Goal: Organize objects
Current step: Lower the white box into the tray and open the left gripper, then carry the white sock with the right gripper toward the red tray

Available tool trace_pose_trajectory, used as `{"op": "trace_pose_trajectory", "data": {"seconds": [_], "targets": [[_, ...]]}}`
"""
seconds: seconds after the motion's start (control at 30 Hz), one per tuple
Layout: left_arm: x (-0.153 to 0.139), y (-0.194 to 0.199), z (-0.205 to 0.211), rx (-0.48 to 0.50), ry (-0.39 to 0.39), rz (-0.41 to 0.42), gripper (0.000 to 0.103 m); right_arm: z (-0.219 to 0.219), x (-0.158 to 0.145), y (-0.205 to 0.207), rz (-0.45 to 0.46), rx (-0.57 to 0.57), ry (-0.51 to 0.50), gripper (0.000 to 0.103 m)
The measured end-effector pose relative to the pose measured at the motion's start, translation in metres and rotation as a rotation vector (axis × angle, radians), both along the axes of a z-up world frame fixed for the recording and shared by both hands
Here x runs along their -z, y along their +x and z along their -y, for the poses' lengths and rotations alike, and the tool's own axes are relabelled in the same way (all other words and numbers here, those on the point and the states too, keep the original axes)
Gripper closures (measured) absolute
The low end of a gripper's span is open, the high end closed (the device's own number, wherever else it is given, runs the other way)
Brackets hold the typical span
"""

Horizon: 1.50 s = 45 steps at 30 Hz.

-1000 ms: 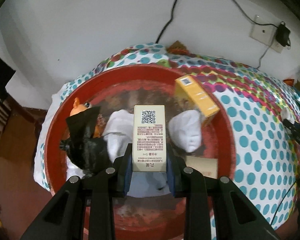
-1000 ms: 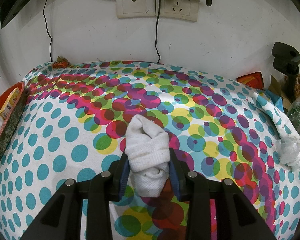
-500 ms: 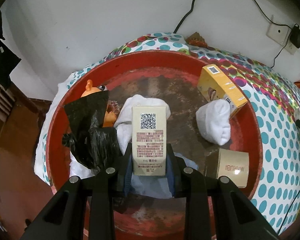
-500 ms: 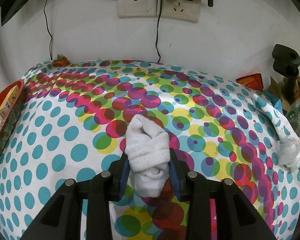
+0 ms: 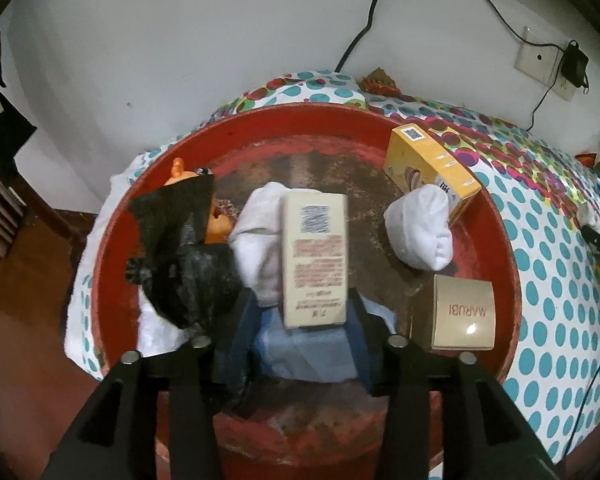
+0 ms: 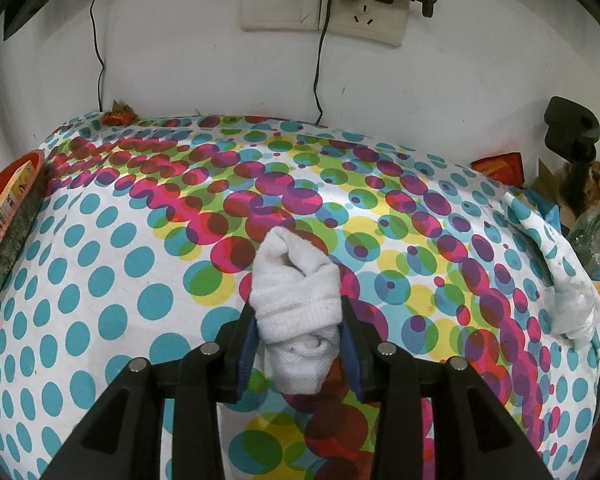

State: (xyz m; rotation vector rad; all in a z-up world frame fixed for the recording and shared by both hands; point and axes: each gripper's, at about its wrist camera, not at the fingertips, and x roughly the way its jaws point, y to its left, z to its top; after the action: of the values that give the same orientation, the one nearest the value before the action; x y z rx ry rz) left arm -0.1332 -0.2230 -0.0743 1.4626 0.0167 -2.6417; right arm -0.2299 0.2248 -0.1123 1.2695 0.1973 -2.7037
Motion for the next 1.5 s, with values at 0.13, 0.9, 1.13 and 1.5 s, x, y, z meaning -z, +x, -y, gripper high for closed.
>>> {"op": "trace_pose_trajectory", "data": {"seconds": [0.13,0.9,1.13,1.5], "targets": [[-0.008,0.012,-0.002,-0.006,-0.022,-0.045,0.039,-0.003,-0.001,0.002,-0.001,0.000,0.006,0.065],[-0.019,0.103,-0.025,-0.104,-0.276,-0.222,0.000,0.005,0.001,0.001,-0.006,-0.001,0.031,0.065],[-0.006,0.103,-0.007,-0.164,-0.199,-0.164,0.000,-0.003,-0.003,0.006,-0.002,0.042,0.047,0.067],[-0.005,0.106,0.004,-0.172,-0.165,-0.182,0.000,0.029,0.002,-0.001,0.006,0.120,0.071,0.067]]}}
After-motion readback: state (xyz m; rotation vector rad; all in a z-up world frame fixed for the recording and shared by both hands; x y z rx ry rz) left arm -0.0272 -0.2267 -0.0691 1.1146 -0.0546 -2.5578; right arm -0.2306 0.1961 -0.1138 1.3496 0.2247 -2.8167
